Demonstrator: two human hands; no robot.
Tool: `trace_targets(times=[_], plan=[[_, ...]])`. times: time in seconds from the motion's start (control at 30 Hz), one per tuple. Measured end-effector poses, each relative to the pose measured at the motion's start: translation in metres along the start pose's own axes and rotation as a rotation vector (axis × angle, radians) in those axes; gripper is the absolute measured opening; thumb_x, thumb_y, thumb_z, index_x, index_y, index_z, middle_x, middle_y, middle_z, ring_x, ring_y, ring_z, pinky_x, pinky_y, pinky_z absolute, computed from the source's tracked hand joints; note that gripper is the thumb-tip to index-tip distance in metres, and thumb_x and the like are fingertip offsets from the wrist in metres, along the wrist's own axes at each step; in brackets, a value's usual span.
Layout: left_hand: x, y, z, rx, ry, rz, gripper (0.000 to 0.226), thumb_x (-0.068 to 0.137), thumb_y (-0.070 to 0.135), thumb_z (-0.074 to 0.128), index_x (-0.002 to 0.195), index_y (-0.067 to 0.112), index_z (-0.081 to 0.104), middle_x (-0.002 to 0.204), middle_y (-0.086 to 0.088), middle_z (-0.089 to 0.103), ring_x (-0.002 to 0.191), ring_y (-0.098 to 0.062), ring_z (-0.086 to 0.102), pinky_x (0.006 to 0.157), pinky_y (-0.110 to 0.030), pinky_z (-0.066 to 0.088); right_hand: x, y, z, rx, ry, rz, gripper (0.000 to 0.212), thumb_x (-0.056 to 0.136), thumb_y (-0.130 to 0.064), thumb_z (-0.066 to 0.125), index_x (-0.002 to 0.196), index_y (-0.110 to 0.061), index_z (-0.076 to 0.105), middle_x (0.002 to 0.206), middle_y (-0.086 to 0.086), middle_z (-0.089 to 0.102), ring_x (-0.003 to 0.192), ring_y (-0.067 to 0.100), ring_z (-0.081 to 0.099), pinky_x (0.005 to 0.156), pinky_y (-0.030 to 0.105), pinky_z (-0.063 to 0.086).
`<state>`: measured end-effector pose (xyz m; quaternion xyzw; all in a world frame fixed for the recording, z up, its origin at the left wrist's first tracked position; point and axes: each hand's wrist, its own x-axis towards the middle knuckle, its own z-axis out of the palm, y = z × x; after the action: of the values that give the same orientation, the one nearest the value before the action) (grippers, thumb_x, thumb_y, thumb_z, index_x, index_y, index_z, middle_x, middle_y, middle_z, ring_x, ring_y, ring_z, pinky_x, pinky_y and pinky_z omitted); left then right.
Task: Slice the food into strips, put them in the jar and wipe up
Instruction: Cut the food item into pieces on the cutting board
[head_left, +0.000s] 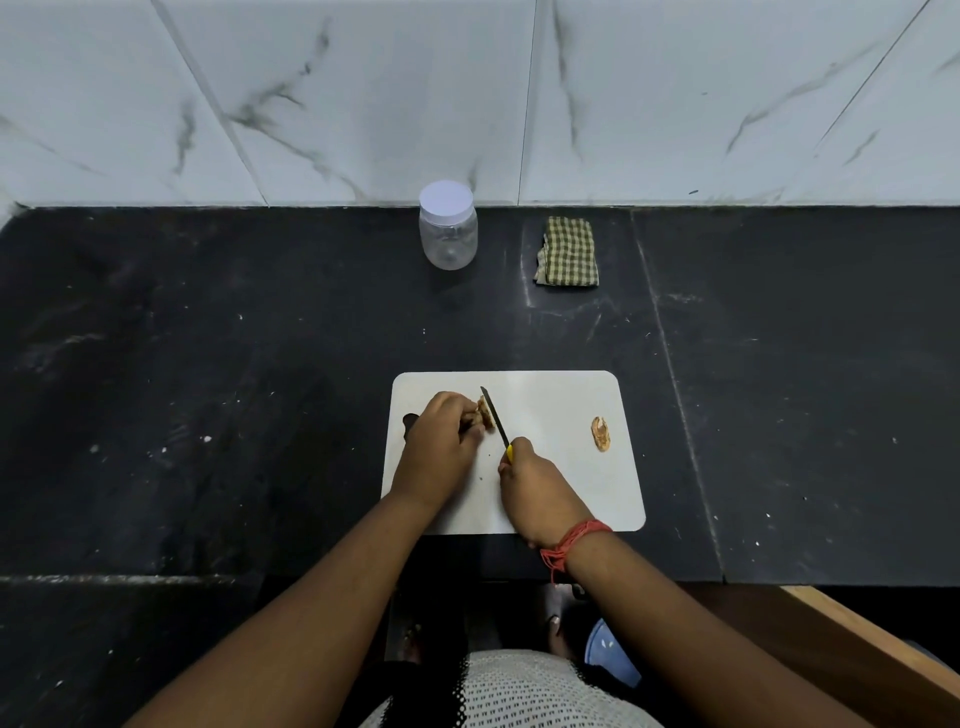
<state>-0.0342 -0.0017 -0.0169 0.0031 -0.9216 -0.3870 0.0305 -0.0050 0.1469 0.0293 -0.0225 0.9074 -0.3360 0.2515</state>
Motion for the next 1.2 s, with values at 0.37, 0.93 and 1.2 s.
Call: trace_targets(times=[0.37,0.93,1.2], plan=[[0.002,-0.004,0.006,-0.079,0.02,-0.082,0.014,0.09,0.014,0.07,0.1,0.016,0.061,0.099,0.009,0.058,0.093,0.007,0.054,0.077,-0.01,0.041,0.003,-0.001,0.005,-0.087,0.005,-0.035,0.004,0.098,-0.007,0.035,0.096,-0.011,0.035,0.079,0.006,0.05,0.064,0.023,0.045,0.049,0.026,0.026],[0.0,-0.003,0.006,-0.077,0.021,-0.032,0.018,0.092,0.011,0.068,0.085,0.019,0.054,0.099,0.006,0.051,0.084,-0.008,0.053,0.08,-0.037,0.048,0.01,-0.007,0.006,-0.153,-0.058,0.052,0.016,0.089,0.004,0.034,0.099,-0.009,0.034,0.097,0.02,0.063,0.072,0.03,0.048,0.052,0.034,0.029],[0.002,-0.003,0.006,-0.044,0.012,-0.018,0.014,0.09,0.009,0.069,0.086,0.014,0.057,0.099,0.005,0.053,0.084,-0.01,0.055,0.08,-0.038,0.05,0.014,-0.012,0.004,-0.204,-0.08,0.083,0.022,0.087,0.005,0.033,0.106,-0.007,0.035,0.088,0.014,0.057,0.073,0.03,0.049,0.047,0.03,0.025]])
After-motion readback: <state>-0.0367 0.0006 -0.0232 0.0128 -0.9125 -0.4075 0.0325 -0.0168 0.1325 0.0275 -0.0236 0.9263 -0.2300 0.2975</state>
